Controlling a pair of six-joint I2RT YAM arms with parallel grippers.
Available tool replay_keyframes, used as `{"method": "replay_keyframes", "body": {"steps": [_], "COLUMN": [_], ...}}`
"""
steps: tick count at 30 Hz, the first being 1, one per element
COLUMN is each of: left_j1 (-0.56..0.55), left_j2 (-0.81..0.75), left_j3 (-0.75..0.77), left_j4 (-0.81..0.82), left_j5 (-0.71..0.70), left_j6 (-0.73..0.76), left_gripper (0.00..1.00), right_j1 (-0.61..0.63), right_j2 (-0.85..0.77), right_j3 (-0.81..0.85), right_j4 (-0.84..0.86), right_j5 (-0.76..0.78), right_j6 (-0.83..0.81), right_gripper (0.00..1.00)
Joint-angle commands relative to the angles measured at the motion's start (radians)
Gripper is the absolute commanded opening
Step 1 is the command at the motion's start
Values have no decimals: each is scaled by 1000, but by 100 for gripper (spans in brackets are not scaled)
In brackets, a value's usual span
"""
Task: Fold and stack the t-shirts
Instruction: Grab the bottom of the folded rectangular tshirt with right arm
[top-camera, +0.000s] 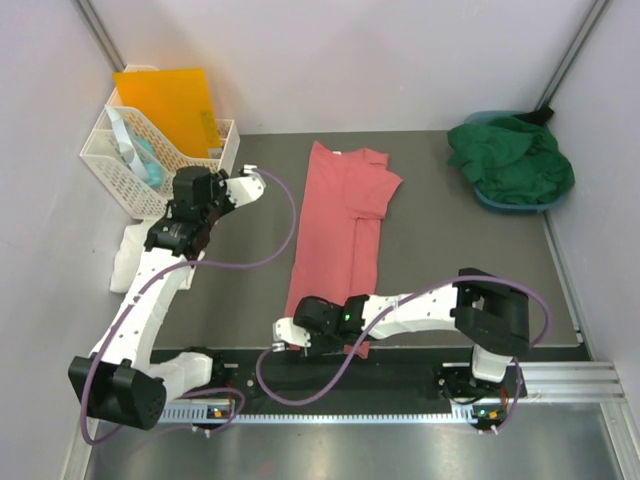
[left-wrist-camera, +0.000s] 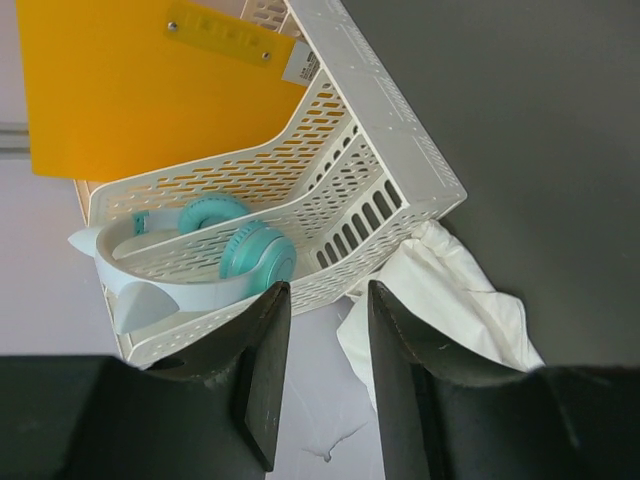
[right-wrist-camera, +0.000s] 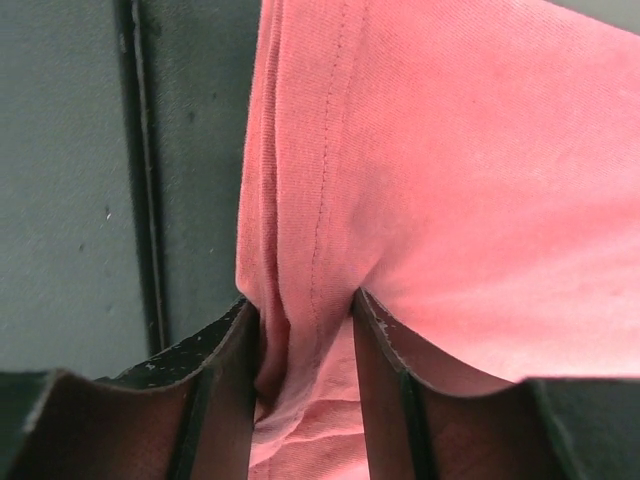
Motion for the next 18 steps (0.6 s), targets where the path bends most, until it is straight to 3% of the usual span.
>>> {"method": "replay_keyframes", "body": {"steps": [1,18], "left_j1": [-17,-50], "left_j2": [-11,11], "left_j3": [0,-6], "left_j4": [23,25], "left_j5": [24,6], "left_j6": [3,1], "left_gripper": [42,42], "right_j1": [-90,-289], "right_j2": [-69,-103], "right_j3": [68,249], "right_j4": [-141,-337], "right_j5": [4,-188], "right_j6": [-73,-385], "right_gripper": [0,0]}}
